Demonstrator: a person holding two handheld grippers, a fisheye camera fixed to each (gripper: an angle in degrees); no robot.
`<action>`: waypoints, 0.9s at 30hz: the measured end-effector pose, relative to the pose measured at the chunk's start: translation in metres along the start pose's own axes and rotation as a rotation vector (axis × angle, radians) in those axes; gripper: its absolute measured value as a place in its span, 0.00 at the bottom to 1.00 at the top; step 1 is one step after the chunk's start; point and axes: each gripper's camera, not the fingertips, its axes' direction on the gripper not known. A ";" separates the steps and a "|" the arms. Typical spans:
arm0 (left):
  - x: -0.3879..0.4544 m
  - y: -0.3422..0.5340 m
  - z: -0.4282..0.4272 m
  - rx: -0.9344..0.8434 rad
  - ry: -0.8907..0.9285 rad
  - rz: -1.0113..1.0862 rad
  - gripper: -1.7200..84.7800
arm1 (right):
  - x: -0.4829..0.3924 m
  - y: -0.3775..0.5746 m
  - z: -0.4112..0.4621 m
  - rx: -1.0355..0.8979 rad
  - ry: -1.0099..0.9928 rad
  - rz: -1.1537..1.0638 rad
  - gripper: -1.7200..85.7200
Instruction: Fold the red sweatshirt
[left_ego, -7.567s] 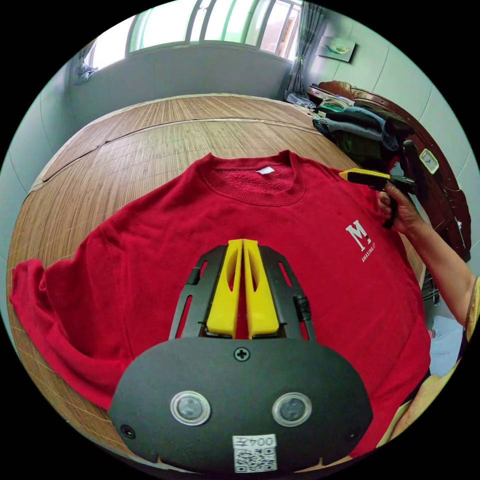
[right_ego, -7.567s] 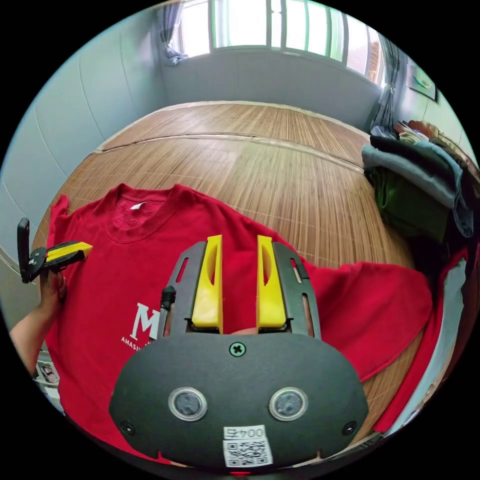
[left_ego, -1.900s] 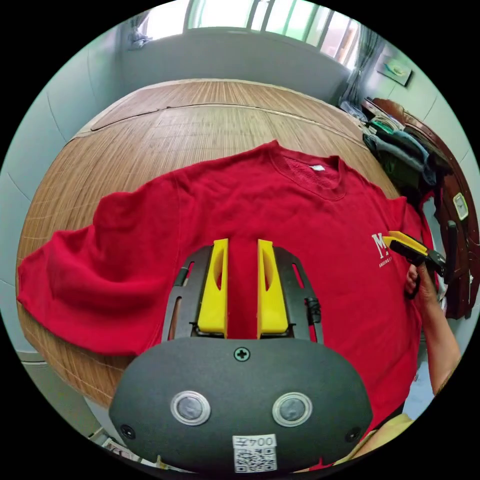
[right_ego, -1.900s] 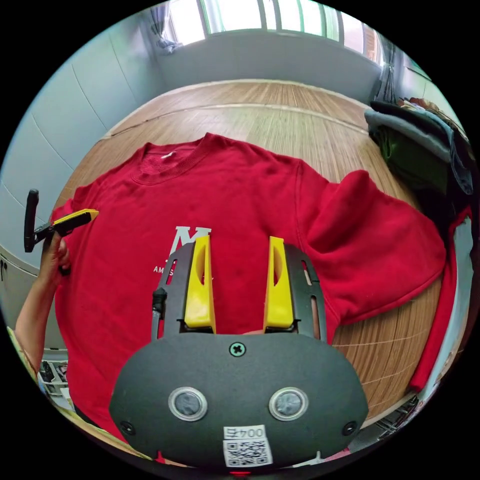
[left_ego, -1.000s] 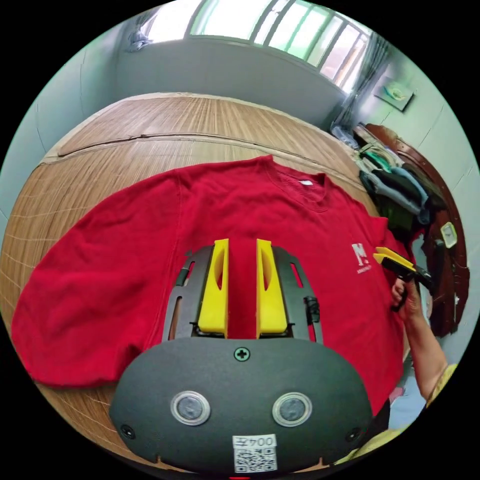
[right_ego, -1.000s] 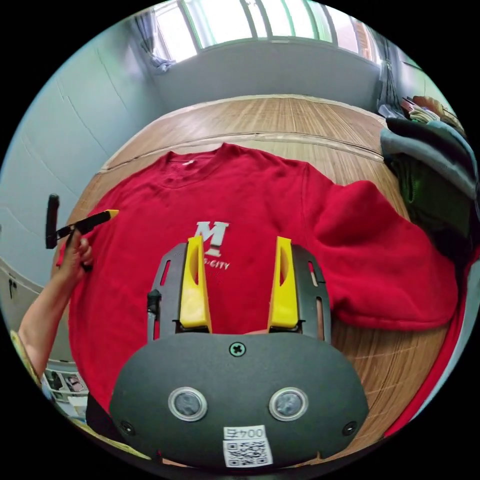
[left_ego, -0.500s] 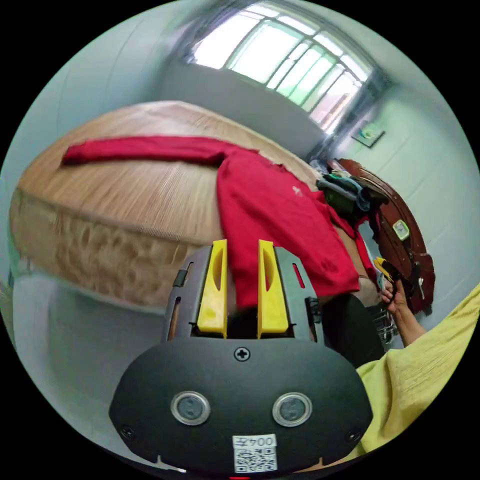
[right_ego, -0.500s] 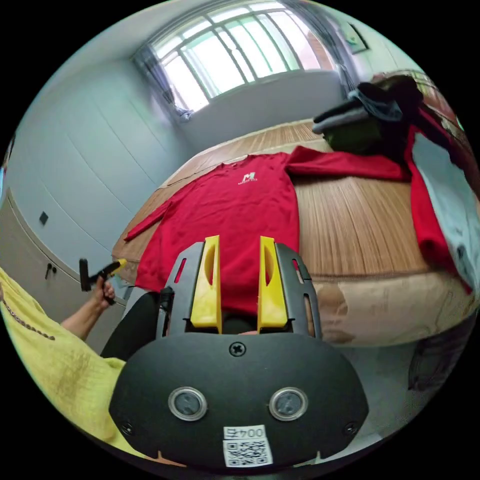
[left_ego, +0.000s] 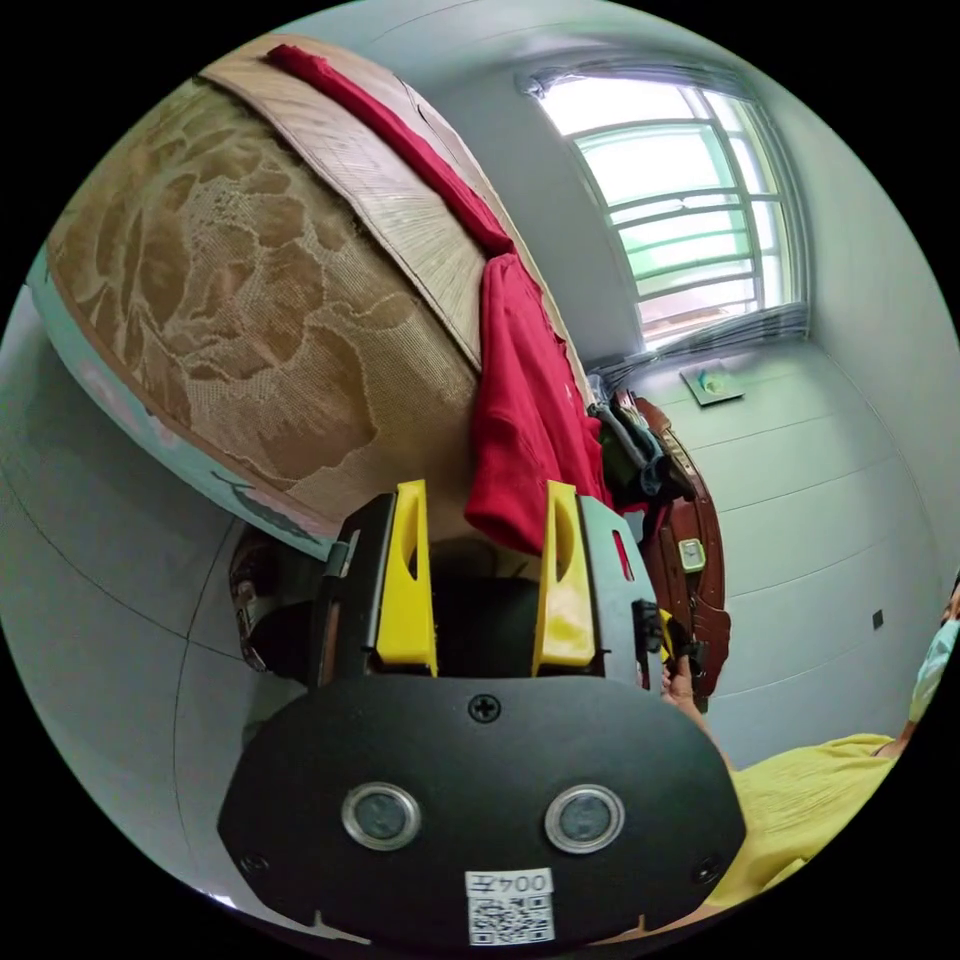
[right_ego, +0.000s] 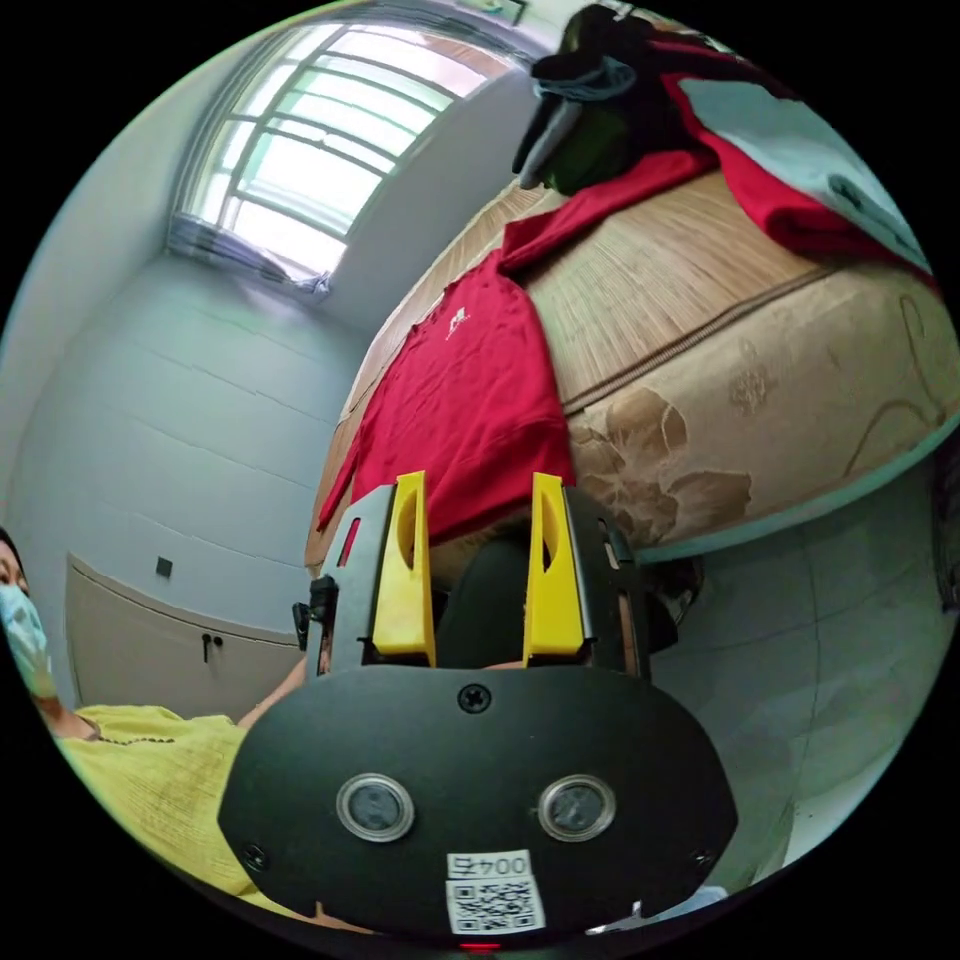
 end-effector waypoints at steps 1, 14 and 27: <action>-0.003 -0.003 0.000 -0.007 0.008 -0.012 0.19 | 0.010 -0.002 0.001 -0.002 0.003 0.022 0.19; 0.002 -0.029 0.000 -0.022 0.000 -0.041 0.12 | 0.064 -0.018 0.021 -0.042 0.010 0.124 0.17; 0.042 -0.054 -0.032 -0.064 -0.095 0.052 0.04 | -0.007 -0.025 -0.015 -0.066 0.089 -0.117 0.06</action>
